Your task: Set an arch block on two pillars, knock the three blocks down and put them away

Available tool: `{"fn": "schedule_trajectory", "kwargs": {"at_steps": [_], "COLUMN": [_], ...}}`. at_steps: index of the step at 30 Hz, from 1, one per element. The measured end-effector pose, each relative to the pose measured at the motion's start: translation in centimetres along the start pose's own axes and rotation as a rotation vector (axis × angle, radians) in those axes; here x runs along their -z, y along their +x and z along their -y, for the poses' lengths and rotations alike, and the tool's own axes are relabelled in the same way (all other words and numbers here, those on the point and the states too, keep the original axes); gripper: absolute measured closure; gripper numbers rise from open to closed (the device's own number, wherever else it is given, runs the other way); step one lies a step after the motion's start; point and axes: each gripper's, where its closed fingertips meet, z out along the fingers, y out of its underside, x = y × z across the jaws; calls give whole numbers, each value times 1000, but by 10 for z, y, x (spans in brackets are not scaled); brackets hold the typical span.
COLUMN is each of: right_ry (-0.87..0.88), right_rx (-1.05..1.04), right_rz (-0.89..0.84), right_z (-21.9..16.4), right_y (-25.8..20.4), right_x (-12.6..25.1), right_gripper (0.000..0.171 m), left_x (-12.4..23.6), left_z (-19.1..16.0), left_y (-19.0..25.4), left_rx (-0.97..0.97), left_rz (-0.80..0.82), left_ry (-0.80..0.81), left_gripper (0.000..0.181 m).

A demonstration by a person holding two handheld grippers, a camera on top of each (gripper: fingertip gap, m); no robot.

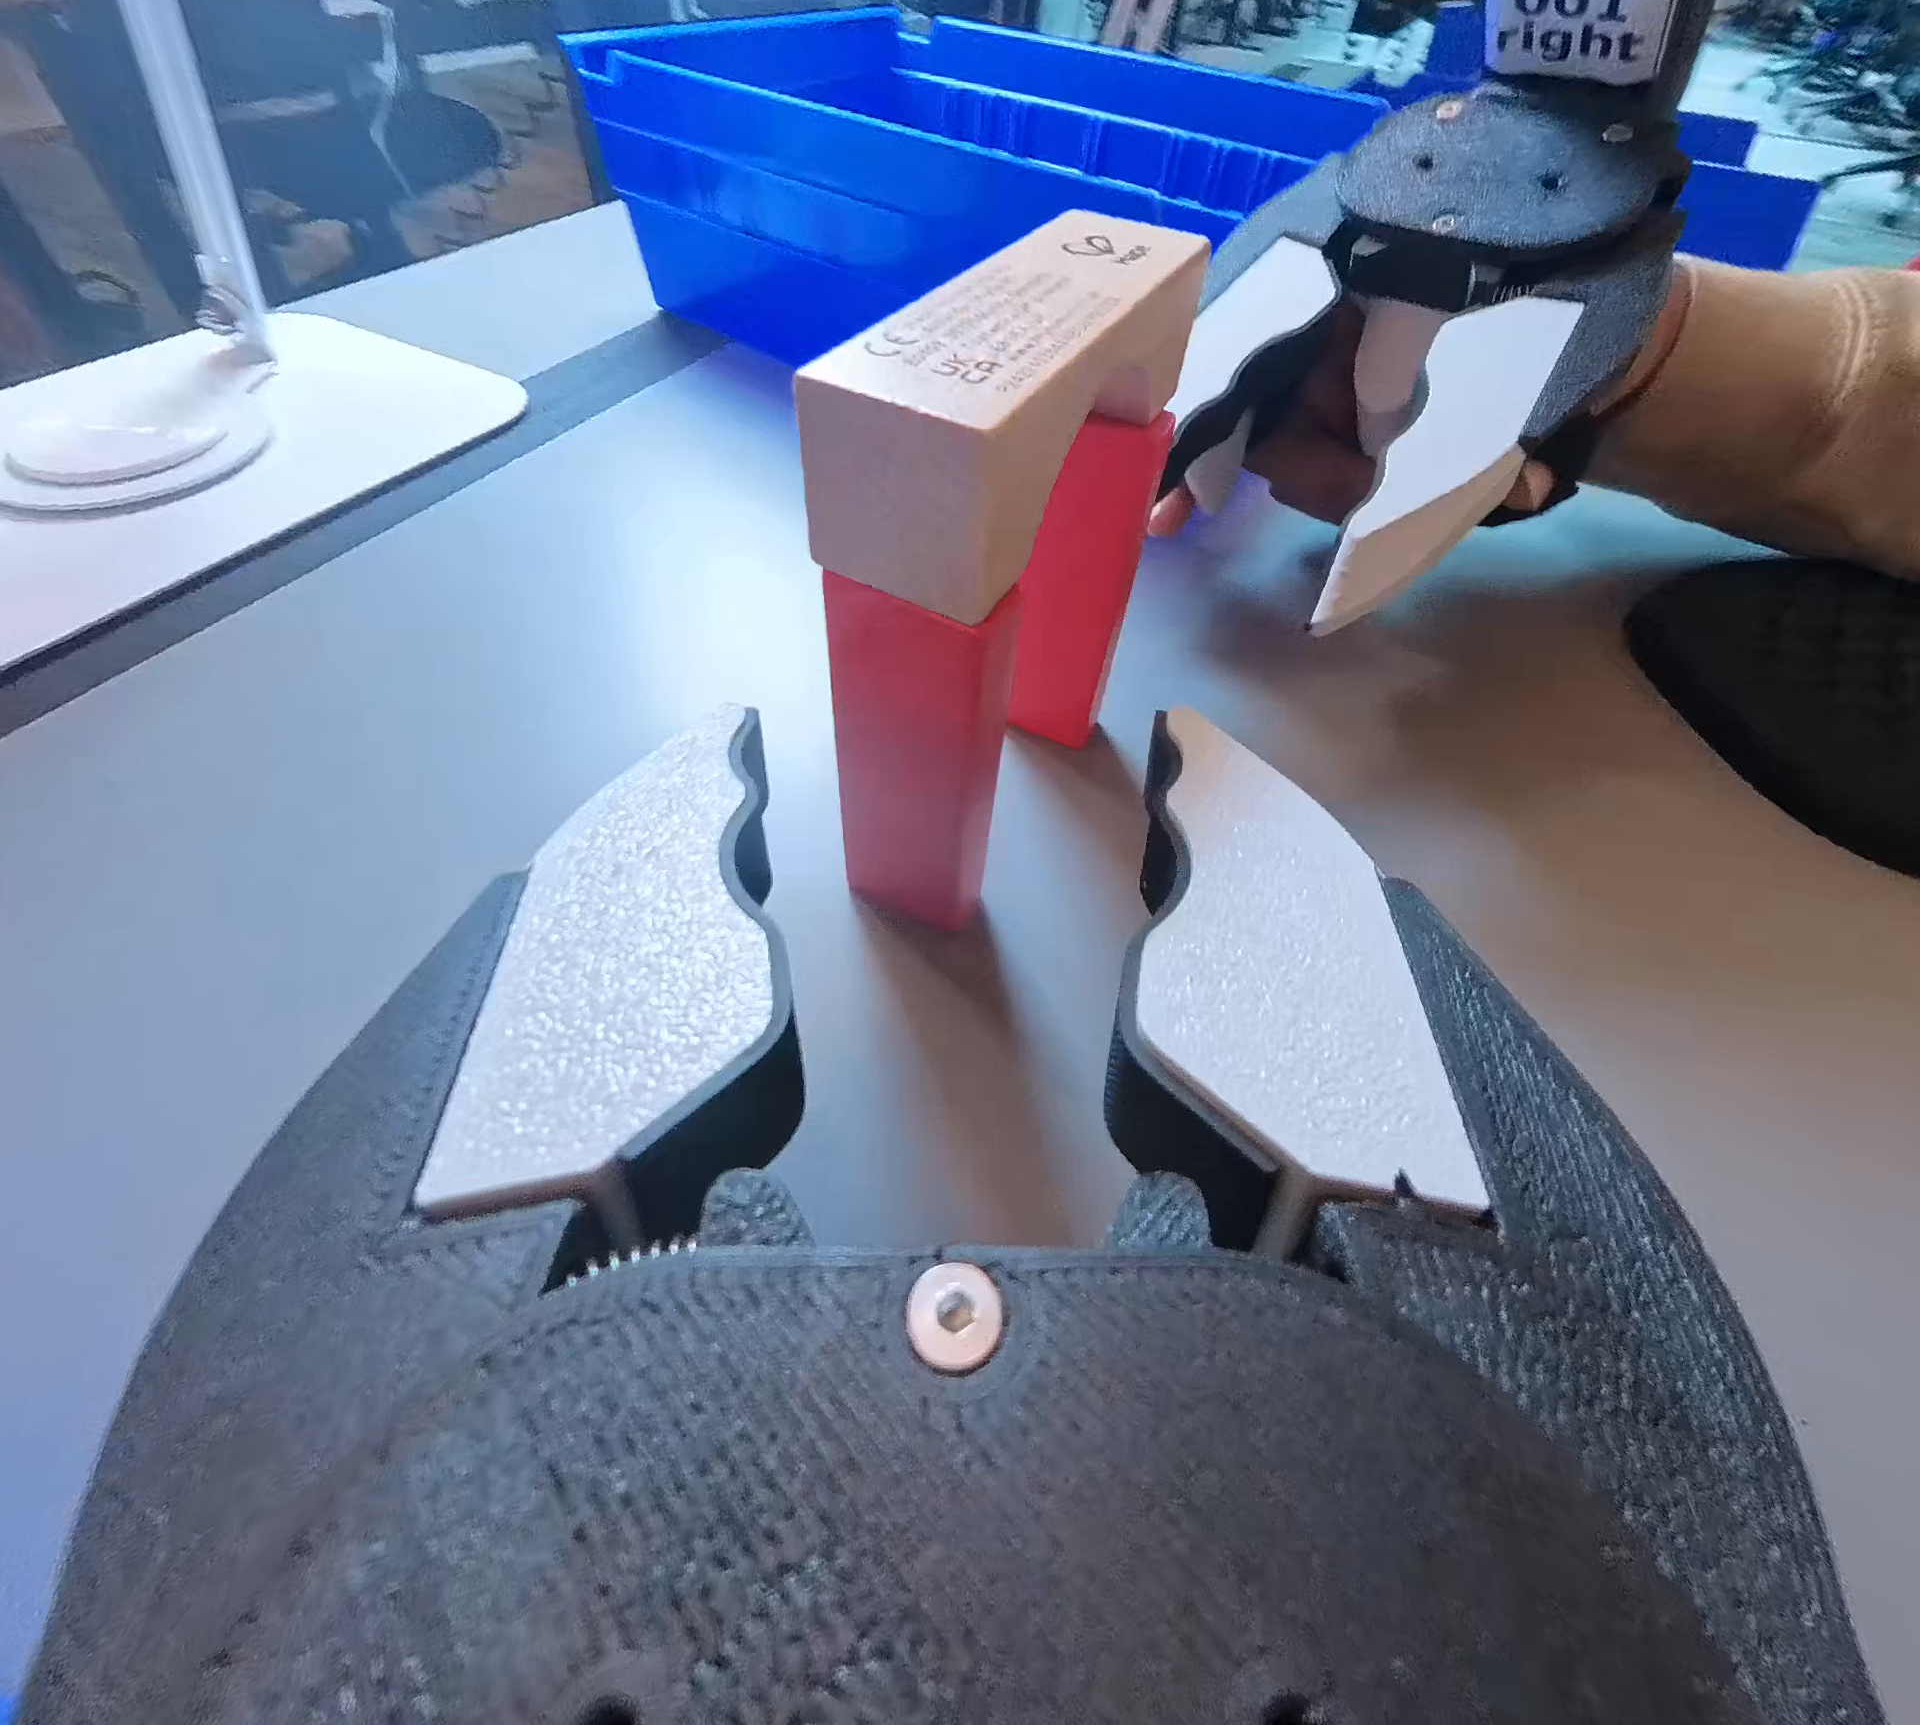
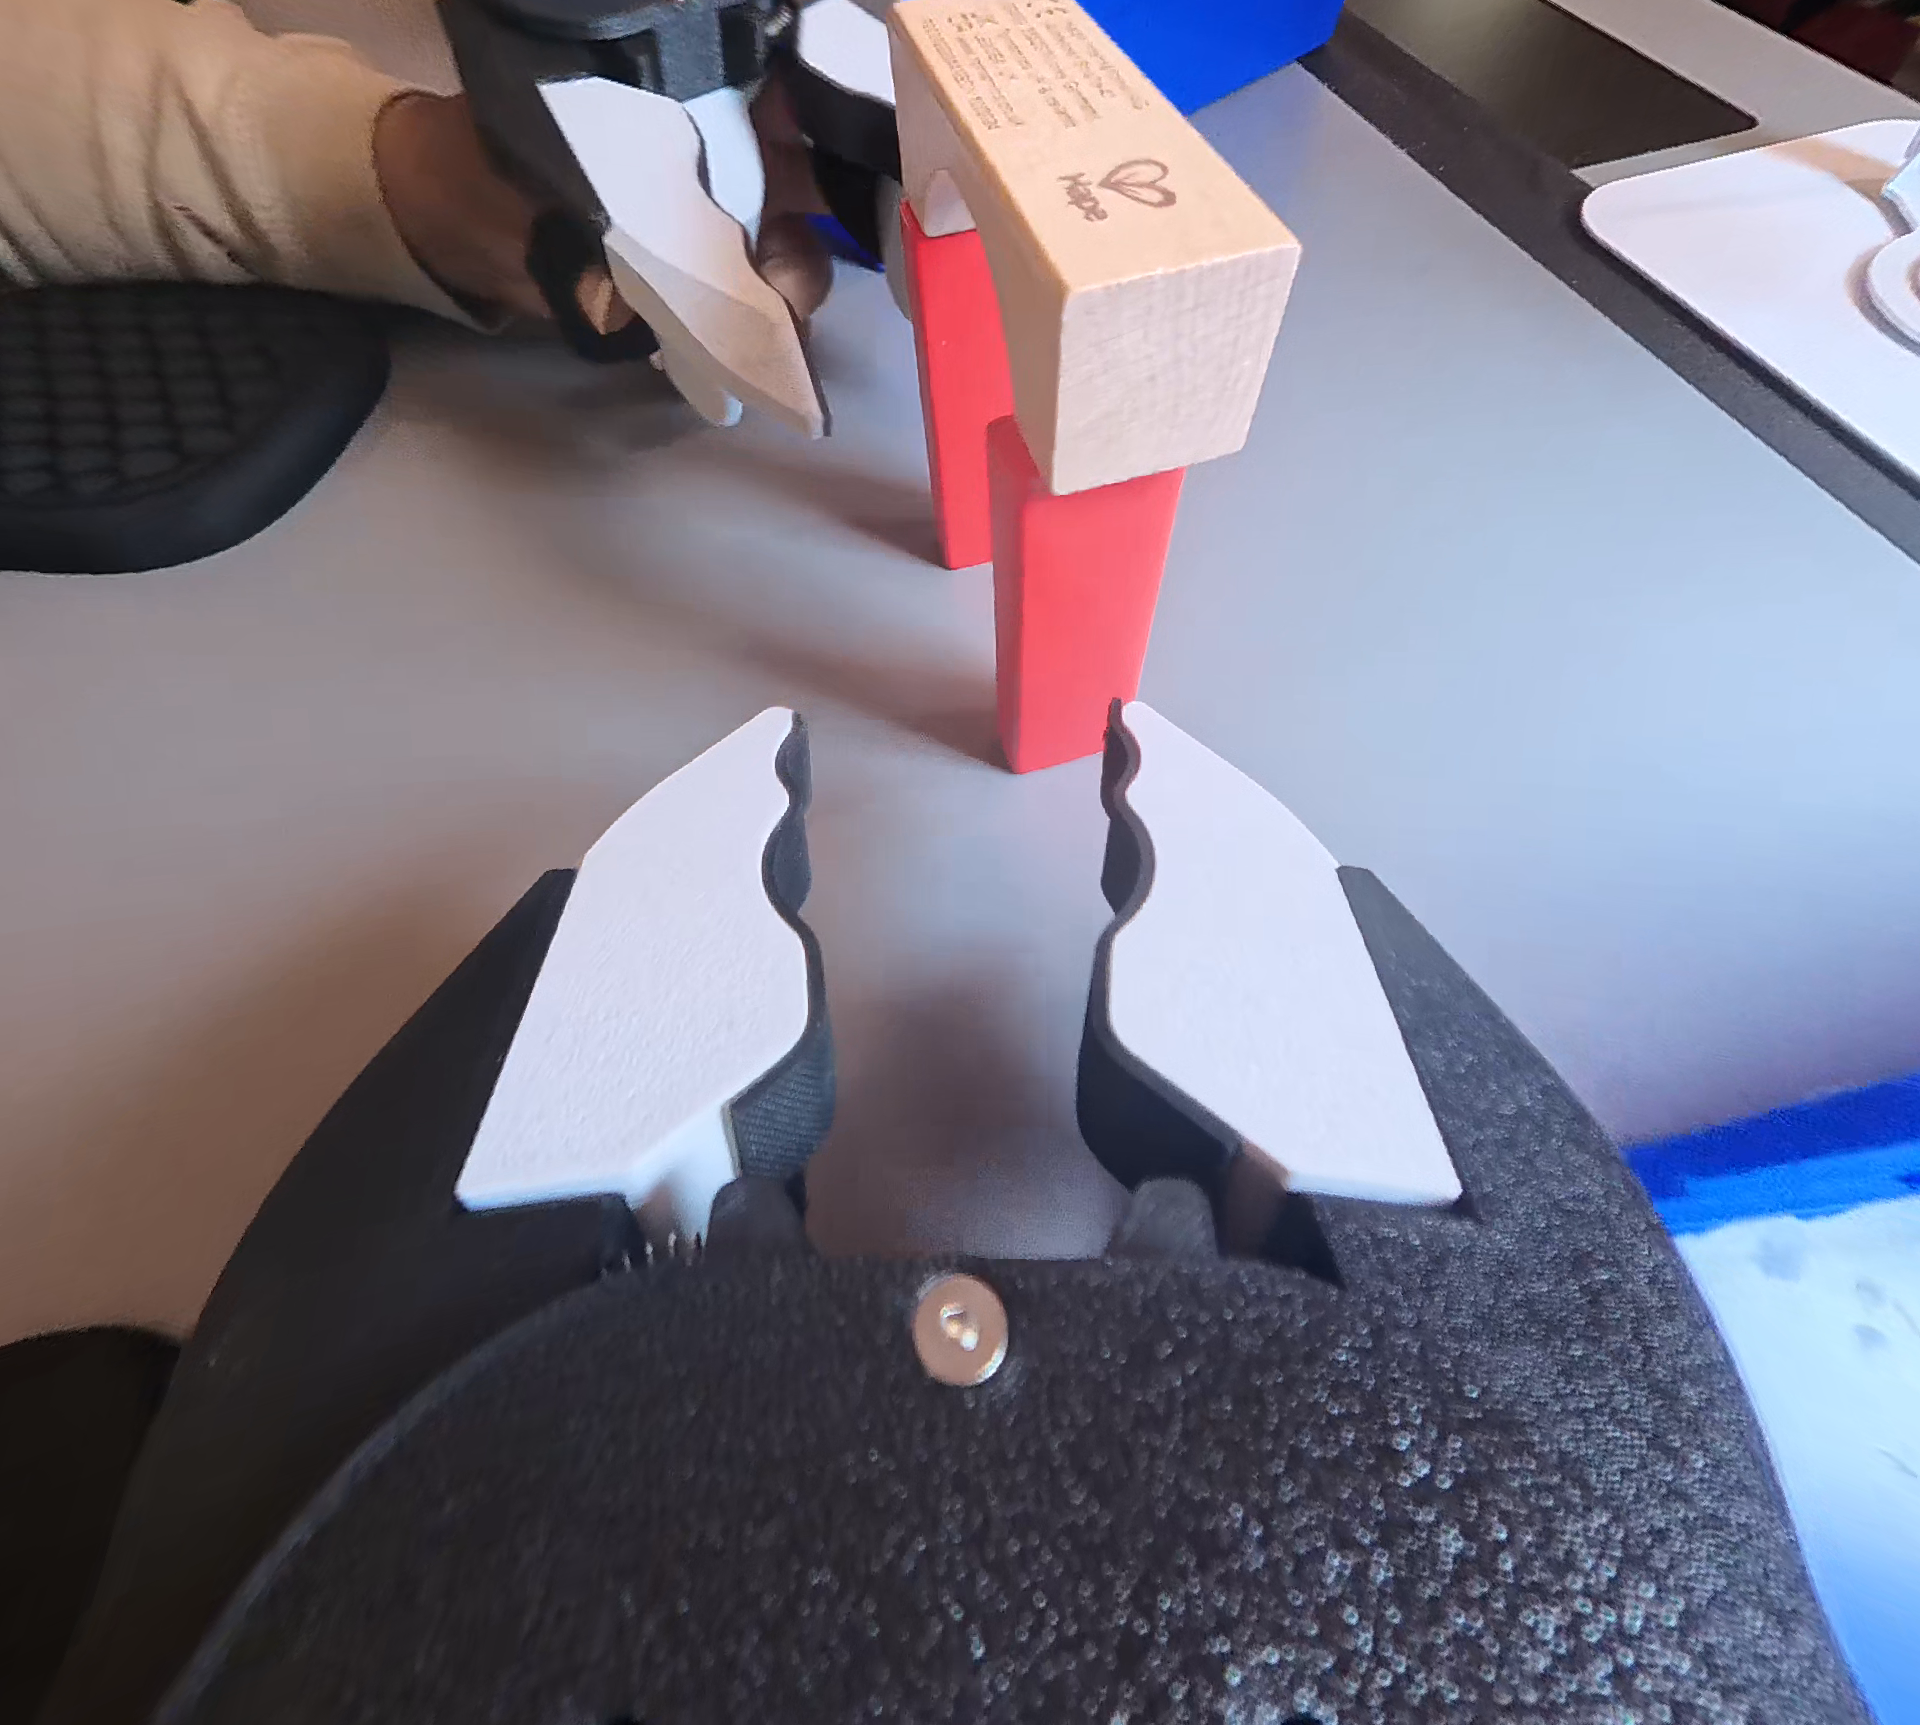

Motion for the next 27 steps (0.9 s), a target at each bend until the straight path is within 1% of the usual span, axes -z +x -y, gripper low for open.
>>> {"fn": "schedule_trajectory", "kwargs": {"at_steps": [2,6,7,12,15,17,21,27], "right_ry": [5,9,7,-4,-3,-3,-3,-12], "right_rx": [-2,-5,-6,-5,-7,-9,-14,-17], "right_rz": [8,18,21,36,40,42,44,49], "right_z": [2,3,2,0,0,0,-1,-4], "right_y": [-2,-4,-4,-6,-7,-7,-6,-7], "right_x": [5,9,9,9,9,9,9,8], "right_gripper": [117,117,117,117,117,117,117,117], "left_x": [-6,-10,-10,-11,-10,-9,-10,-9], "left_z": [1,2,3,5,4,3,3,3], "left_y": [4,4,6,-1,1,2,1,-1], "left_rx": [-10,-73,-73,-81,-87,-94,-97,-103], "left_rz": [-74,-153,-187,-235,-303,-333,-347,-342], "left_ry": [-9,-10,-7,4,-7,-16,-16,-13], "left_gripper": [111,112,115,124,132,132,134,142]}}
